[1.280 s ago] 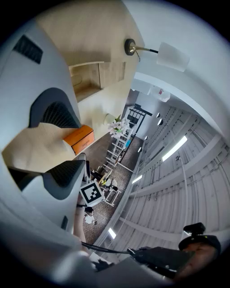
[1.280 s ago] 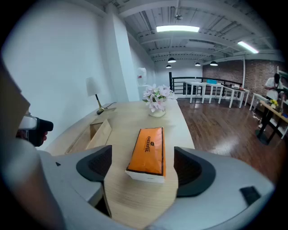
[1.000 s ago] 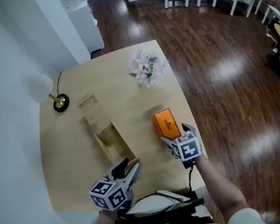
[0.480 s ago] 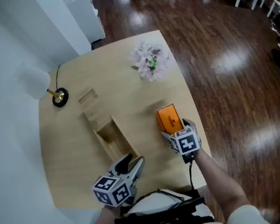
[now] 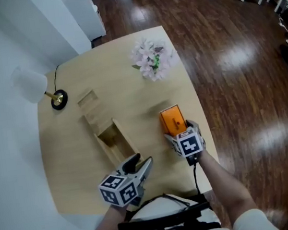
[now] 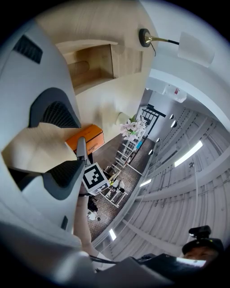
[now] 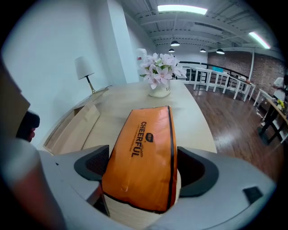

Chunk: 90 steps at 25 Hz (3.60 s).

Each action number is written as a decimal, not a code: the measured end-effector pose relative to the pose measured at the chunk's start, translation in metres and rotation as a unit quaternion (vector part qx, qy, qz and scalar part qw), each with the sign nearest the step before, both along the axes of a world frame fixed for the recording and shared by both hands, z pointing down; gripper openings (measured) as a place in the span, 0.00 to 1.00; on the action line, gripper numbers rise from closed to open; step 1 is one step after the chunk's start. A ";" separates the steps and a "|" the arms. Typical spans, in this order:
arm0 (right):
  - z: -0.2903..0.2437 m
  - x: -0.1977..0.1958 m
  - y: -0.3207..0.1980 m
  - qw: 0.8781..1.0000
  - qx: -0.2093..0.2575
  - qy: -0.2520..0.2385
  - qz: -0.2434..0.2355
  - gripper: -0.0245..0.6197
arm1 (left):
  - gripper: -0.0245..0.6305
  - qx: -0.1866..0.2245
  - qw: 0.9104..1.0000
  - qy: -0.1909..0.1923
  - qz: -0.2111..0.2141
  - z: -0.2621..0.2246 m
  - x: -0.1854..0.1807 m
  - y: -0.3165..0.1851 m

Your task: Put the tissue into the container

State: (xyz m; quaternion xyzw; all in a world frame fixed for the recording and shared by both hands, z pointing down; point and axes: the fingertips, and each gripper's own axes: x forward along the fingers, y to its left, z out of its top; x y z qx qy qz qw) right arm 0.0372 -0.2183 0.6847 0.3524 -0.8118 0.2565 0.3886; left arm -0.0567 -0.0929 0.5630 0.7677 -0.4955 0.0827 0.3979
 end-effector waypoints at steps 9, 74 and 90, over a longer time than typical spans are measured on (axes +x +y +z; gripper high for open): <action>0.014 -0.002 -0.001 1.000 -0.021 0.000 -0.004 0.76 | 0.36 -0.016 1.000 0.003 0.005 0.011 0.002 -0.008; -0.109 -0.084 0.044 0.994 0.096 -0.043 -0.005 0.68 | 0.36 0.068 0.996 0.021 -0.046 -0.040 -0.099 0.077; -0.105 -0.158 0.071 0.993 0.095 -0.051 -0.050 0.68 | 0.36 0.074 0.994 0.019 -0.075 -0.035 -0.150 0.101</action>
